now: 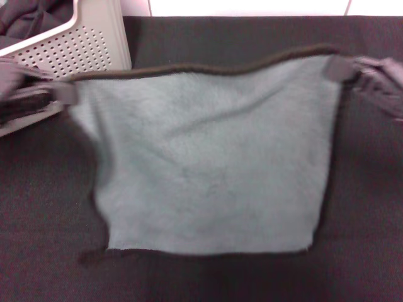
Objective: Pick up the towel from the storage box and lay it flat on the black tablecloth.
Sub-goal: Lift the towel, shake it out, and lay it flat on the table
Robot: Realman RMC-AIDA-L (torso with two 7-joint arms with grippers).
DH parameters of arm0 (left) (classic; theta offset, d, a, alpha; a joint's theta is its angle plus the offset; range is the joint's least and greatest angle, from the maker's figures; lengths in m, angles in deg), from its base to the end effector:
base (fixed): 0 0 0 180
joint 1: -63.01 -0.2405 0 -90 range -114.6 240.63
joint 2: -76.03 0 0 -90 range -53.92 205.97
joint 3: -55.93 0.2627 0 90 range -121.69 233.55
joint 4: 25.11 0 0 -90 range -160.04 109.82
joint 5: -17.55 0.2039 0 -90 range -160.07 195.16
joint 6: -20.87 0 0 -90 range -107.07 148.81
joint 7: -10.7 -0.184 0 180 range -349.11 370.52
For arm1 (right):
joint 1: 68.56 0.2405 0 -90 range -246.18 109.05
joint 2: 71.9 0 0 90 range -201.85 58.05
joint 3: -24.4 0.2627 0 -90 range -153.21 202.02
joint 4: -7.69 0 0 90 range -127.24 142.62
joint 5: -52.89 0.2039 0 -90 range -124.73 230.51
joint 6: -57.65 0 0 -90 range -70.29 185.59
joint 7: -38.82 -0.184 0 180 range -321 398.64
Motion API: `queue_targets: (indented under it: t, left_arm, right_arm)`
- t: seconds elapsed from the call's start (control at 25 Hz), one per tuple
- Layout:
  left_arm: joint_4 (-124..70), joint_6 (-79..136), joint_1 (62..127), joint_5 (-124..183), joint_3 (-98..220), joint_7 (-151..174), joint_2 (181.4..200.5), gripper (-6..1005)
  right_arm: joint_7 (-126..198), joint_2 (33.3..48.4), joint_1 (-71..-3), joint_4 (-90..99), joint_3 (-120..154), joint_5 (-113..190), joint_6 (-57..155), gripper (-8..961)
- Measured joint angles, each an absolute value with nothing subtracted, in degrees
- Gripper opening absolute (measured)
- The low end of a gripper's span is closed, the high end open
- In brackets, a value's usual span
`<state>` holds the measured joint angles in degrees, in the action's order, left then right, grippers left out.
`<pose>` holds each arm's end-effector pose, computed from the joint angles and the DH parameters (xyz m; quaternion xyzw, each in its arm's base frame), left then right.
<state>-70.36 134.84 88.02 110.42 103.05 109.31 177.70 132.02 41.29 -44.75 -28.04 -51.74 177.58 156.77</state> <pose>-0.2324 0.3039 0.1044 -0.9292 -0.2128 -0.3014 0.0219 0.1659 0.3097 0.0126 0.8288 -0.2128 -0.5174 0.0002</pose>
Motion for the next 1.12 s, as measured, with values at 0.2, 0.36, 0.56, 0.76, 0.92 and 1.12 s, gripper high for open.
queue_targets:
  t: [0.2,0.36,0.56,0.76,0.92,1.12]
  left_arm:
    - [-67.0,123.7,94.6,129.2,95.2,107.8,183.39,21]
    - [-65.6,116.8,95.8,130.8,95.1,107.1,184.68,22]
    - [-65.6,112.4,95.9,132.4,95.2,107.3,185.39,22]
    - [-65.6,107.9,96.1,134.3,95.2,107.5,186.65,22]
    - [-65.6,106.1,96.8,136.8,95.7,107.3,187.79,23]
    - [-65.6,102.6,97.5,138.8,96.5,106.7,189.89,23]
  right_arm:
    - [140.3,41.27,-33.5,-14.3,-51.5,170.9,147.1,32]
    - [141.1,41.7,-32.4,-16.1,-51.5,167.9,138.9,33]
    - [142.5,41.64,-32.9,-17.7,-51.3,167.3,132.4,33]
    - [143.0,41.54,-32.6,-17.7,-50.7,167.1,128.2,34]
    - [142.3,41.78,-31.7,-17.1,-51.1,167.0,124.1,34]
    - [141.8,42.43,-29.8,-15.0,-51.3,165.4,119.8,35]
